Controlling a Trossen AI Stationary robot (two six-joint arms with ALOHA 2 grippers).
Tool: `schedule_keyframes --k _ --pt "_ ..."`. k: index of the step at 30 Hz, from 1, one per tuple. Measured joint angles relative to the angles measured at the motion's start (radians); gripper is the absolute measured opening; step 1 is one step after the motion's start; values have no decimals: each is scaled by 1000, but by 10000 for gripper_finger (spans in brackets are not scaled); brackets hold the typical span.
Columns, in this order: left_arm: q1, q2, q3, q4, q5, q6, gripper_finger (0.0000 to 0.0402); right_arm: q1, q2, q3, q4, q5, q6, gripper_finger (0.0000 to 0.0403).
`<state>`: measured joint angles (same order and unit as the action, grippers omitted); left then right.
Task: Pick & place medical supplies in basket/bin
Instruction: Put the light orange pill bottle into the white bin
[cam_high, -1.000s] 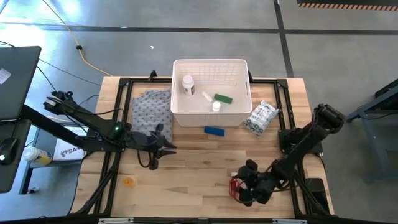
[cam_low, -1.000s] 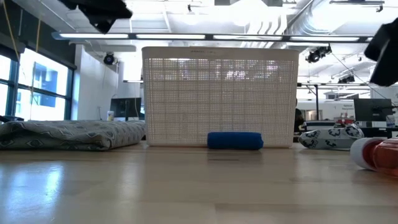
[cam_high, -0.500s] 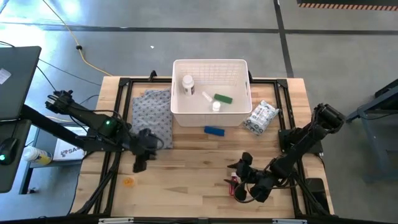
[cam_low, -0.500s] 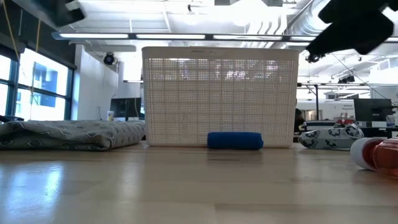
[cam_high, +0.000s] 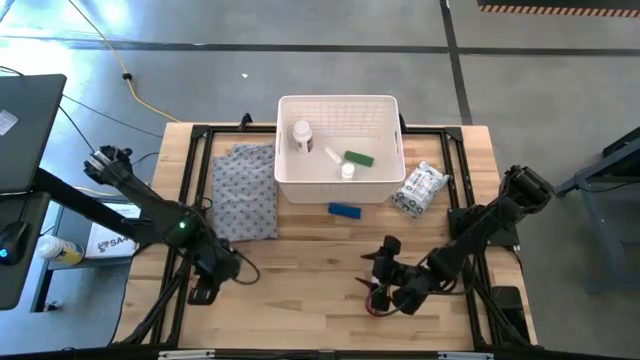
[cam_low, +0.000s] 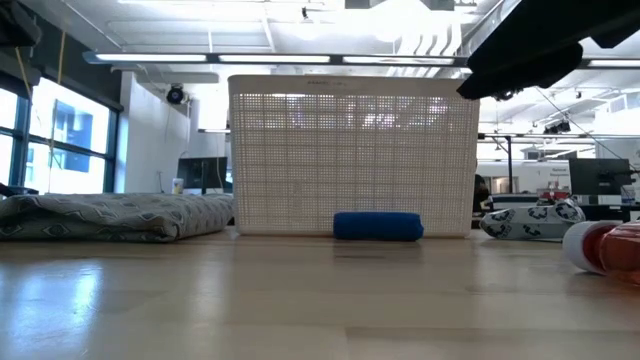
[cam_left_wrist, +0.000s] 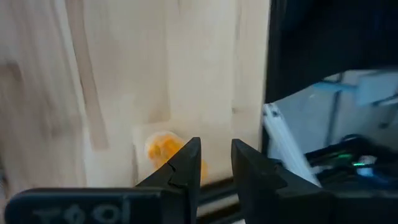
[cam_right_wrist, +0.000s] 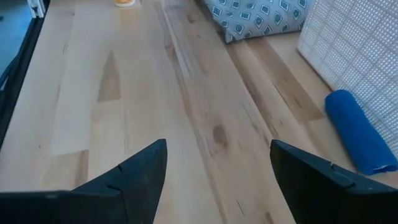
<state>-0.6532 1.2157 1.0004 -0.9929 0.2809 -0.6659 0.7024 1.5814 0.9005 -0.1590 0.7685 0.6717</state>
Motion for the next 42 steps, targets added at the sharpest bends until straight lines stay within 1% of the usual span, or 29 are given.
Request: schedule_keyframes --k 3,6,9,13,17,21,25,32,35,38,42 --pt "-9 44 0 51 -33 79 124 -8 0 0 0 0 -7 275" --pt "-8 89 0 95 -33 25 124 -9 0 0 -1 0 -3 275" --pt "-8 133 0 96 13 -70 124 -7 0 0 -1 -3 -2 275" --pt "-8 183 -1 56 83 -200 124 -6 0 0 -3 -44 -1 275" --pt "-9 221 2 53 166 -222 124 -6 0 0 -6 -46 0 275" --pt "-9 237 38 20 196 -233 133 2 0 0 -9 -44 5 275" --pt "-32 241 71 -33 204 -260 173 14 0 0 -11 -36 9 275" --pt "-87 242 71 -62 193 -337 286 18 1 0 -23 -31 9 275" --pt "-102 242 71 -56 186 -375 327 18 1 0 -24 -31 9 275" --pt "-127 242 71 -53 177 -409 352 18 1 0 -24 -30 9 275" --pt "-148 242 71 -58 136 -446 362 18 1 0 -24 -15 9 275"
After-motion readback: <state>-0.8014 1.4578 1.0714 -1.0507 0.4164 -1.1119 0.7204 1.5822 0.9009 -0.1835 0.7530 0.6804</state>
